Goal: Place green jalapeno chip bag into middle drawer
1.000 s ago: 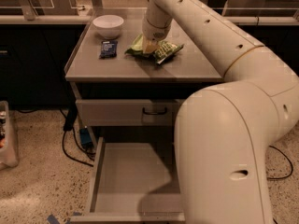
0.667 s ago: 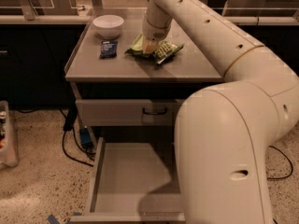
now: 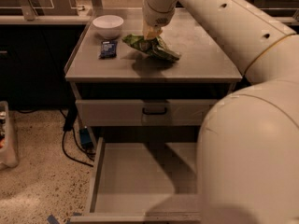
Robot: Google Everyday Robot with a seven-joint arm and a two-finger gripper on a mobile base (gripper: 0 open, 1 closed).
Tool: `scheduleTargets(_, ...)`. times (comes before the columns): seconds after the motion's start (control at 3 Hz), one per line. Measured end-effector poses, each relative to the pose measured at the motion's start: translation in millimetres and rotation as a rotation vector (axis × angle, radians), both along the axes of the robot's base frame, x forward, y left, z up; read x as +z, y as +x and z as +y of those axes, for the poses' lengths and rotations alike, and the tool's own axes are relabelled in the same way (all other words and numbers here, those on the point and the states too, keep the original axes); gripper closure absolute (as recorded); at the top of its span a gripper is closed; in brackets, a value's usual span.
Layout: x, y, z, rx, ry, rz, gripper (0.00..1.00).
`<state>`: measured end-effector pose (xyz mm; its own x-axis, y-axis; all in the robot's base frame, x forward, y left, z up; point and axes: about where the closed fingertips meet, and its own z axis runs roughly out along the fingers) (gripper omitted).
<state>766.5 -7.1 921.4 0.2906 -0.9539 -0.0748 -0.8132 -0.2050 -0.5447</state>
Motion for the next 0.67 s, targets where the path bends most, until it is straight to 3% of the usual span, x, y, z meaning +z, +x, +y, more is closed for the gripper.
scheduleTargets(0.33, 42.9, -29.3, -14.0, -0.007, -0.038, -0.071, 1.0)
scheduleTargets(0.67, 71.4, -60.9, -40.0, -0.03, -0.045, -0.094, 1.0)
